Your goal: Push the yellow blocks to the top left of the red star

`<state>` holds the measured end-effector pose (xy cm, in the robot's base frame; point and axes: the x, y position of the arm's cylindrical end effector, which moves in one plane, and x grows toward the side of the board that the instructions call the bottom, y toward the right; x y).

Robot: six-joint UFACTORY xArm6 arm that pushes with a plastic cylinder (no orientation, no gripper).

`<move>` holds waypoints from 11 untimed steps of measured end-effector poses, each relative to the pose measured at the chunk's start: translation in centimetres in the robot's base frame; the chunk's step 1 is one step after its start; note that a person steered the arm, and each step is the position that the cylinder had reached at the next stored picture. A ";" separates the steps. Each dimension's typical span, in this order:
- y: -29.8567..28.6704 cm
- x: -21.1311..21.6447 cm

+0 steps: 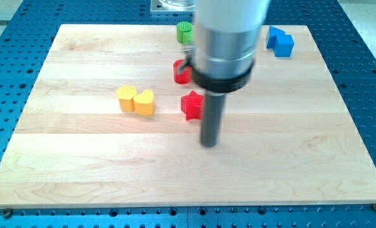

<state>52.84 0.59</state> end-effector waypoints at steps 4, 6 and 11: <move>-7.9 -5.3; -10.8 -7.4; -10.6 -10.3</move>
